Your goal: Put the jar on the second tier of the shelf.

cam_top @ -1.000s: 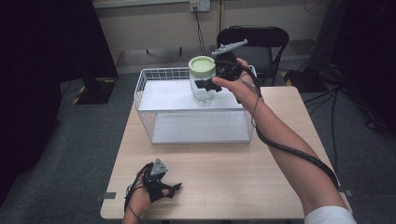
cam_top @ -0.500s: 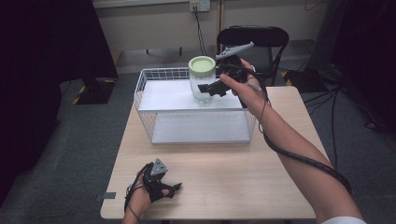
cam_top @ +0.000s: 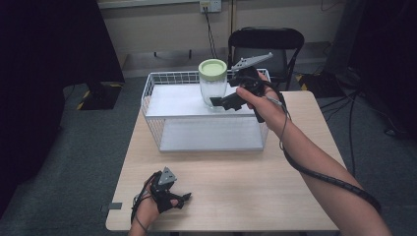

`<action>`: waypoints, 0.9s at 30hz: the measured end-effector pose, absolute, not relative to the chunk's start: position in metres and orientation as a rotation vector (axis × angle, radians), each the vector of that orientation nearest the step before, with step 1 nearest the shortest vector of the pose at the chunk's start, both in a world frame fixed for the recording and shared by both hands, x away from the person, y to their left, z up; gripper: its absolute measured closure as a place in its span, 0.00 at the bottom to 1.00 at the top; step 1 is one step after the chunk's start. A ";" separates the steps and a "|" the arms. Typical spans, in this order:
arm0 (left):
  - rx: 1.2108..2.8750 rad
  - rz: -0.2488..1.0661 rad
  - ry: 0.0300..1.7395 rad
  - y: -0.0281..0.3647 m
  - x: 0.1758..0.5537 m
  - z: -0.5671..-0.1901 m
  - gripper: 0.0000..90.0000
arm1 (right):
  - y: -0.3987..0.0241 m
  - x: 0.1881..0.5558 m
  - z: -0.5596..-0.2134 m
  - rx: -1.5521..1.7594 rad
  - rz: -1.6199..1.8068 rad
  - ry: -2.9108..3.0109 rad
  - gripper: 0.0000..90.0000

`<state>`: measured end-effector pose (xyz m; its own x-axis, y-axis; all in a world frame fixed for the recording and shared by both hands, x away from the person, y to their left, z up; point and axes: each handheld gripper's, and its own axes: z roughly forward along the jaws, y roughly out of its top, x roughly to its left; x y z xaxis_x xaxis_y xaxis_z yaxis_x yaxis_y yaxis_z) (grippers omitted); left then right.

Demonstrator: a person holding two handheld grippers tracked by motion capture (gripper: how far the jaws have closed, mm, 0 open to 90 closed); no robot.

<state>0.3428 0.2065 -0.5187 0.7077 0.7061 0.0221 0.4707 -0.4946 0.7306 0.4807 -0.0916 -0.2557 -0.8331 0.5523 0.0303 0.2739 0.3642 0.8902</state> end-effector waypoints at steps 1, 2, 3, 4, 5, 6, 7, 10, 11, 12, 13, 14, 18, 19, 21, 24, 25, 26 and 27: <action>2.185 0.416 0.891 0.207 0.343 -0.519 0.00 | -0.092 0.479 -0.256 0.731 1.458 2.355 0.00; 2.185 0.416 0.891 0.207 0.343 -0.519 0.00 | -0.092 0.479 -0.256 0.731 1.458 2.355 0.00; 2.185 0.416 0.891 0.207 0.343 -0.519 0.00 | -0.092 0.478 -0.257 0.727 1.460 2.355 0.00; 2.185 0.416 0.891 0.207 0.343 -0.519 0.00 | -0.092 0.477 -0.258 0.727 1.460 2.359 0.00; 2.185 0.416 0.891 0.207 0.343 -0.519 0.00 | -0.092 0.476 -0.258 0.723 1.458 2.359 0.00; 2.185 0.416 0.891 0.207 0.343 -0.519 0.00 | -0.092 0.475 -0.259 0.721 1.460 2.360 0.00; 2.185 0.416 0.891 0.207 0.343 -0.519 0.00 | -0.093 0.474 -0.260 0.720 1.465 2.365 0.00; 2.185 0.416 0.891 0.207 0.343 -0.519 0.00 | -0.093 0.471 -0.262 0.709 1.465 2.372 0.00; 2.185 0.416 0.891 0.207 0.343 -0.519 0.00 | -0.094 0.470 -0.263 0.706 1.466 2.375 0.00; 2.185 0.416 0.891 0.207 0.343 -0.519 0.00 | -0.094 0.469 -0.264 0.703 1.468 2.376 0.00; 2.185 0.416 0.891 0.207 0.343 -0.519 0.00 | -0.094 0.468 -0.265 0.700 1.469 2.377 0.00; 2.185 0.416 0.891 0.207 0.343 -0.519 0.00 | -0.095 0.467 -0.266 0.697 1.472 2.377 0.00; 2.184 0.417 0.891 0.206 0.343 -0.519 0.00 | -0.097 0.462 -0.269 0.690 1.481 2.381 0.00; 2.184 0.417 0.891 0.206 0.343 -0.519 0.00 | -0.098 0.461 -0.270 0.686 1.483 2.383 0.00; 2.184 0.417 0.891 0.206 0.343 -0.519 0.00 | -0.100 0.457 -0.272 0.677 1.490 2.384 0.00; 2.184 0.417 0.891 0.206 0.343 -0.519 0.00 | -0.102 0.454 -0.274 0.671 1.498 2.387 0.00; 2.183 0.417 0.891 0.206 0.343 -0.519 0.00 | -0.104 0.451 -0.276 0.664 1.499 2.390 0.00; 2.183 0.417 0.891 0.206 0.343 -0.519 0.00 | -0.104 0.451 -0.276 0.664 1.499 2.390 0.00; 2.183 0.417 0.891 0.206 0.343 -0.519 0.00 | -0.105 0.450 -0.277 0.661 1.501 2.390 0.00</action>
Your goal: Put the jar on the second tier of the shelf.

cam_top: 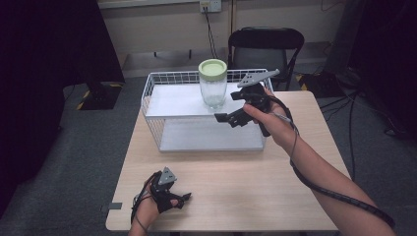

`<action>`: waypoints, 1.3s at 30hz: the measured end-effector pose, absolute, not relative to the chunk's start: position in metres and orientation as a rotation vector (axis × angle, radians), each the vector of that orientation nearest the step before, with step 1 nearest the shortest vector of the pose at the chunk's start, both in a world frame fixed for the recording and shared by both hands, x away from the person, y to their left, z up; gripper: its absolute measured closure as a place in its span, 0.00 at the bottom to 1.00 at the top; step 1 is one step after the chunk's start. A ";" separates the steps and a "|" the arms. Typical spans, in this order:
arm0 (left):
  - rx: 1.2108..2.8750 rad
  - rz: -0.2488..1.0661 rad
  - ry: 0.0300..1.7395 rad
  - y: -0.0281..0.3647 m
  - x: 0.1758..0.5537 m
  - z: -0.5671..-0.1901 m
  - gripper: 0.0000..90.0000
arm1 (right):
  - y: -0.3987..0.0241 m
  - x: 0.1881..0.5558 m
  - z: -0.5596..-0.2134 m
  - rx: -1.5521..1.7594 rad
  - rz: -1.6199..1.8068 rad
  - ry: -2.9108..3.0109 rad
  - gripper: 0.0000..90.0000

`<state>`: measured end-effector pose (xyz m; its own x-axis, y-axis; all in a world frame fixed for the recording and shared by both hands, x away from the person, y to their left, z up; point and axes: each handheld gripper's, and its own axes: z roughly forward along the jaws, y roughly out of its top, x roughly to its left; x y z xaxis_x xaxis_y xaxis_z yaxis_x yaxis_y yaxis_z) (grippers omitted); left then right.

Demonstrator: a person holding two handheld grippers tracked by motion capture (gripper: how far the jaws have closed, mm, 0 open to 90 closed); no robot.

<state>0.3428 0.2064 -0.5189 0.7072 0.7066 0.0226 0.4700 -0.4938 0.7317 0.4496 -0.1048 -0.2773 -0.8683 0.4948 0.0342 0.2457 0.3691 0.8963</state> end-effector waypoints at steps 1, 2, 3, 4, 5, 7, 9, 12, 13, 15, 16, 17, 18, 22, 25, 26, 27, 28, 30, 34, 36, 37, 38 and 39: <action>2.183 0.417 0.891 0.206 0.343 -0.519 0.00 | -0.106 0.448 -0.279 0.658 1.506 2.390 0.00; 2.183 0.417 0.891 0.206 0.343 -0.519 0.00 | -0.106 0.446 -0.281 0.652 1.509 2.397 0.00; 2.183 0.417 0.891 0.206 0.343 -0.519 0.00 | -0.107 0.445 -0.282 0.648 1.505 2.398 0.00; 2.183 0.417 0.891 0.206 0.343 -0.519 0.00 | -0.107 0.445 -0.282 0.648 1.505 2.398 0.00; 2.184 0.417 0.891 0.206 0.343 -0.519 0.00 | -0.107 0.444 -0.284 0.643 1.505 2.403 0.00; 2.184 0.418 0.891 0.206 0.343 -0.519 0.00 | -0.107 0.442 -0.287 0.639 1.501 2.410 0.00; 2.183 0.417 0.891 0.206 0.343 -0.519 0.00 | -0.107 0.441 -0.291 0.629 1.487 2.424 0.00; 2.185 0.415 0.891 0.207 0.343 -0.519 0.00 | -0.107 0.439 -0.298 0.624 1.486 2.438 0.00; 2.185 0.415 0.891 0.206 0.343 -0.519 0.00 | -0.107 0.439 -0.299 0.621 1.484 2.441 0.00; 2.185 0.415 0.891 0.206 0.343 -0.519 0.00 | -0.108 0.438 -0.303 0.622 1.484 2.445 0.01; 2.185 0.415 0.891 0.206 0.343 -0.519 0.00 | -0.108 0.438 -0.304 0.622 1.481 2.447 0.01; 2.185 0.415 0.891 0.206 0.343 -0.519 0.00 | -0.109 0.438 -0.305 0.623 1.484 2.446 0.01; 2.185 0.415 0.891 0.207 0.343 -0.519 0.00 | -0.109 0.437 -0.306 0.624 1.484 2.446 0.01; 2.185 0.415 0.891 0.206 0.343 -0.519 0.00 | -0.112 0.435 -0.309 0.622 1.494 2.446 0.01; 2.185 0.415 0.891 0.206 0.343 -0.519 0.00 | -0.114 0.433 -0.311 0.618 1.502 2.455 0.01; 2.185 0.415 0.891 0.206 0.343 -0.519 0.00 | -0.116 0.431 -0.314 0.614 1.501 2.458 0.01; 2.185 0.415 0.891 0.206 0.343 -0.519 0.00 | -0.116 0.431 -0.314 0.614 1.501 2.458 0.01; 2.185 0.415 0.891 0.207 0.343 -0.519 0.00 | -0.117 0.431 -0.315 0.614 1.503 2.459 0.01; 2.185 0.415 0.891 0.207 0.343 -0.519 0.00 | -0.119 0.430 -0.317 0.615 1.501 2.461 0.01; 2.185 0.415 0.891 0.206 0.343 -0.519 0.00 | -0.127 0.427 -0.323 0.625 1.504 2.463 0.01; 2.185 0.415 0.891 0.206 0.343 -0.519 0.00 | -0.129 0.427 -0.325 0.630 1.505 2.464 0.01; 2.185 0.415 0.891 0.206 0.343 -0.519 0.00 | -0.133 0.426 -0.328 0.634 1.511 2.465 0.01; 2.186 0.415 0.891 0.207 0.343 -0.519 0.00 | -0.133 0.426 -0.328 0.634 1.511 2.465 0.01; 2.185 0.415 0.891 0.207 0.343 -0.519 0.00 | -0.134 0.425 -0.329 0.633 1.511 2.468 0.01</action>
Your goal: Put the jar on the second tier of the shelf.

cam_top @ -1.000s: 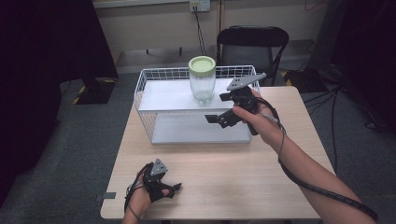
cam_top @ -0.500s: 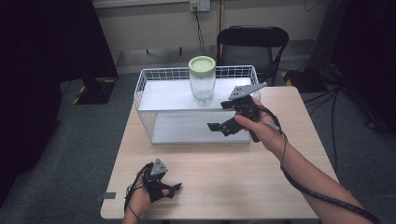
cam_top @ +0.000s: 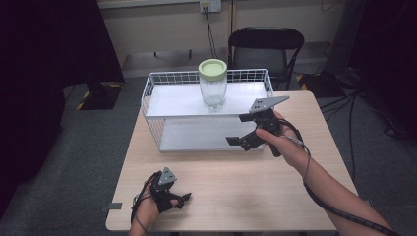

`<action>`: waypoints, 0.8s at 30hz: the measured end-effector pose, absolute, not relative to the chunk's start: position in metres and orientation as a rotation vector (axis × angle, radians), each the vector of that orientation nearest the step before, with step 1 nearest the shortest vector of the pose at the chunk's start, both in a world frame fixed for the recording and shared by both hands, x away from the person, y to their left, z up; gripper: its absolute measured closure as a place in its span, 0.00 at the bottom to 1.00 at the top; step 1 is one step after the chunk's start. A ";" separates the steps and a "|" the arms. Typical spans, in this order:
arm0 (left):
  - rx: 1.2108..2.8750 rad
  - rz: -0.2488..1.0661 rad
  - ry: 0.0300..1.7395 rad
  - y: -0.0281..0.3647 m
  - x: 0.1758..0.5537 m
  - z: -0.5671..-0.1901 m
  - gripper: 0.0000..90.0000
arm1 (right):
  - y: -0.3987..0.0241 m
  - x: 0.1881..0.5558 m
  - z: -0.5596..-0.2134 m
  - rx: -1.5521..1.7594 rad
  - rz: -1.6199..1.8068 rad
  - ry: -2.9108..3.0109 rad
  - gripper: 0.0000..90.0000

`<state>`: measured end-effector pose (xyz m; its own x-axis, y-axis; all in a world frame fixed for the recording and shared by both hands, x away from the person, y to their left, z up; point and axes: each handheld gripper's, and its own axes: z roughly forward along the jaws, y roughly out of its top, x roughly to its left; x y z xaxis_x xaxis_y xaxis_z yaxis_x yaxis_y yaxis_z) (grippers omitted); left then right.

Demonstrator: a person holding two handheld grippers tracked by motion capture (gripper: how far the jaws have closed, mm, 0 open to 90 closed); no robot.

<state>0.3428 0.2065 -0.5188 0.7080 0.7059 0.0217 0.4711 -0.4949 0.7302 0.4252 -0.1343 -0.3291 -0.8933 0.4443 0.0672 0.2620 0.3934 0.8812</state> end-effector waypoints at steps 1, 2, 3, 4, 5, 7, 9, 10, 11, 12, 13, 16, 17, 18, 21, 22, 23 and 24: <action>2.185 0.415 0.891 0.206 0.343 -0.519 0.00 | -0.136 0.424 -0.331 0.629 1.508 2.471 0.01; 2.185 0.415 0.891 0.206 0.343 -0.519 0.00 | -0.138 0.424 -0.332 0.628 1.506 2.473 0.01; 2.185 0.415 0.891 0.207 0.343 -0.519 0.00 | -0.139 0.423 -0.333 0.629 1.509 2.473 0.01; 2.185 0.415 0.891 0.206 0.343 -0.519 0.00 | -0.141 0.422 -0.335 0.627 1.515 2.474 0.01; 2.185 0.415 0.891 0.206 0.343 -0.519 0.00 | -0.142 0.421 -0.336 0.627 1.517 2.475 0.01; 2.186 0.415 0.891 0.207 0.343 -0.519 0.00 | -0.145 0.420 -0.339 0.625 1.520 2.478 0.01; 2.186 0.415 0.891 0.207 0.343 -0.519 0.00 | -0.148 0.419 -0.342 0.633 1.518 2.482 0.01; 2.186 0.415 0.891 0.207 0.343 -0.519 0.00 | -0.149 0.418 -0.344 0.633 1.518 2.484 0.01; 2.186 0.415 0.891 0.207 0.343 -0.519 0.00 | -0.150 0.418 -0.346 0.635 1.516 2.486 0.01; 2.186 0.415 0.891 0.207 0.343 -0.519 0.00 | -0.152 0.417 -0.349 0.642 1.518 2.488 0.01; 2.185 0.415 0.891 0.206 0.343 -0.519 0.00 | -0.152 0.417 -0.349 0.642 1.518 2.488 0.01; 2.185 0.415 0.891 0.206 0.343 -0.519 0.00 | -0.155 0.415 -0.355 0.640 1.508 2.493 0.01; 2.186 0.415 0.891 0.206 0.343 -0.519 0.00 | -0.156 0.414 -0.356 0.640 1.506 2.495 0.01; 2.186 0.415 0.891 0.206 0.343 -0.519 0.00 | -0.157 0.414 -0.358 0.640 1.505 2.498 0.01; 2.185 0.415 0.891 0.206 0.343 -0.519 0.00 | -0.161 0.413 -0.363 0.650 1.497 2.503 0.01; 2.186 0.415 0.891 0.206 0.343 -0.519 0.00 | -0.163 0.412 -0.365 0.652 1.496 2.503 0.01; 2.186 0.415 0.891 0.206 0.343 -0.519 0.00 | -0.164 0.412 -0.366 0.658 1.493 2.503 0.01; 2.185 0.415 0.891 0.206 0.343 -0.519 0.00 | -0.166 0.411 -0.368 0.663 1.491 2.503 0.01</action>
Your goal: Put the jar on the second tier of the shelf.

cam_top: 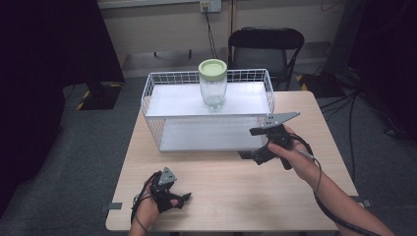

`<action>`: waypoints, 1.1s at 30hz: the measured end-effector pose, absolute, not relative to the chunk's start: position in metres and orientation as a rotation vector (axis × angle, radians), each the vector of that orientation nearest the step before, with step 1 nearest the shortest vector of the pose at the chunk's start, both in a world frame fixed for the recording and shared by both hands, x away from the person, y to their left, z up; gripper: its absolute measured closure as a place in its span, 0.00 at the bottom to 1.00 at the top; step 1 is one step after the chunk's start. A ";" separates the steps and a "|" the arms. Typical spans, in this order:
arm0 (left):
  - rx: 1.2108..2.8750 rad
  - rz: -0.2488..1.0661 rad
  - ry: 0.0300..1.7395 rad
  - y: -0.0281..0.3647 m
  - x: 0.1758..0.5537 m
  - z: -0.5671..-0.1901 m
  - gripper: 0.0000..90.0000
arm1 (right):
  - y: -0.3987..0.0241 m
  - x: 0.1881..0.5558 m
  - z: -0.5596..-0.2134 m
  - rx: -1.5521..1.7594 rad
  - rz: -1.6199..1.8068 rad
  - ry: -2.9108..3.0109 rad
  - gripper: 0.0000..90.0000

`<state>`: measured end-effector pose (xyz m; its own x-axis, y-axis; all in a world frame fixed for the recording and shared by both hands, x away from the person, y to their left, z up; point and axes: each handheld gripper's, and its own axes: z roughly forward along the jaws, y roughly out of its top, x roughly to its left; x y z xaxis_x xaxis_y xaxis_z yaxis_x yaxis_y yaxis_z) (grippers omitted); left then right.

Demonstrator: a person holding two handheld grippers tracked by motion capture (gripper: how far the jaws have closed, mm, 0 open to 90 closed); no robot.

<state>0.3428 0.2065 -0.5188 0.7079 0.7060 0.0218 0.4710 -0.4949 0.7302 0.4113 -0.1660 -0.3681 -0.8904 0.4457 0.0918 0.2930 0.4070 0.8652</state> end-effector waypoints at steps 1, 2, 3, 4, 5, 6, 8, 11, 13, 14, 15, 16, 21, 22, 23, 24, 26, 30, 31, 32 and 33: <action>2.185 0.415 0.891 0.206 0.343 -0.519 0.00 | -0.168 0.411 -0.370 0.669 1.493 2.503 0.01; 2.186 0.415 0.891 0.207 0.343 -0.519 0.00 | -0.170 0.411 -0.371 0.672 1.491 2.503 0.01; 2.186 0.415 0.891 0.207 0.343 -0.519 0.00 | -0.171 0.410 -0.372 0.677 1.489 2.503 0.01; 2.186 0.415 0.891 0.206 0.343 -0.519 0.00 | -0.173 0.410 -0.373 0.680 1.488 2.502 0.01; 2.185 0.415 0.891 0.206 0.343 -0.519 0.00 | -0.175 0.410 -0.374 0.685 1.489 2.501 0.01; 2.186 0.415 0.891 0.207 0.343 -0.519 0.00 | -0.177 0.410 -0.375 0.689 1.491 2.498 0.01; 2.186 0.415 0.891 0.206 0.343 -0.519 0.00 | -0.181 0.409 -0.377 0.699 1.494 2.493 0.01; 2.185 0.415 0.892 0.206 0.343 -0.519 0.00 | -0.187 0.407 -0.380 0.704 1.497 2.487 0.01; 2.185 0.415 0.891 0.206 0.343 -0.519 0.00 | -0.191 0.406 -0.383 0.716 1.499 2.485 0.01; 2.185 0.415 0.892 0.206 0.343 -0.519 0.00 | -0.193 0.406 -0.385 0.719 1.498 2.486 0.01; 2.185 0.415 0.891 0.206 0.343 -0.519 0.00 | -0.194 0.405 -0.387 0.719 1.495 2.487 0.01; 2.185 0.415 0.891 0.206 0.343 -0.519 0.00 | -0.196 0.405 -0.389 0.721 1.493 2.486 0.01; 2.185 0.415 0.892 0.206 0.343 -0.519 0.00 | -0.202 0.400 -0.399 0.729 1.487 2.496 0.01; 2.185 0.415 0.892 0.206 0.343 -0.519 0.00 | -0.203 0.400 -0.401 0.726 1.482 2.502 0.01; 2.185 0.415 0.892 0.206 0.343 -0.519 0.00 | -0.204 0.399 -0.403 0.727 1.473 2.502 0.01; 2.185 0.415 0.892 0.206 0.343 -0.519 0.00 | -0.205 0.398 -0.405 0.726 1.472 2.500 0.01; 2.185 0.415 0.891 0.206 0.343 -0.519 0.00 | -0.207 0.397 -0.409 0.738 1.477 2.499 0.01; 2.185 0.415 0.891 0.206 0.343 -0.519 0.00 | -0.211 0.395 -0.414 0.740 1.474 2.491 0.01; 2.185 0.415 0.892 0.206 0.343 -0.519 0.00 | -0.212 0.395 -0.416 0.744 1.474 2.487 0.01; 2.185 0.415 0.892 0.206 0.343 -0.519 0.00 | -0.213 0.395 -0.416 0.747 1.475 2.486 0.01; 2.185 0.415 0.892 0.206 0.343 -0.519 0.00 | -0.214 0.394 -0.417 0.748 1.476 2.484 0.01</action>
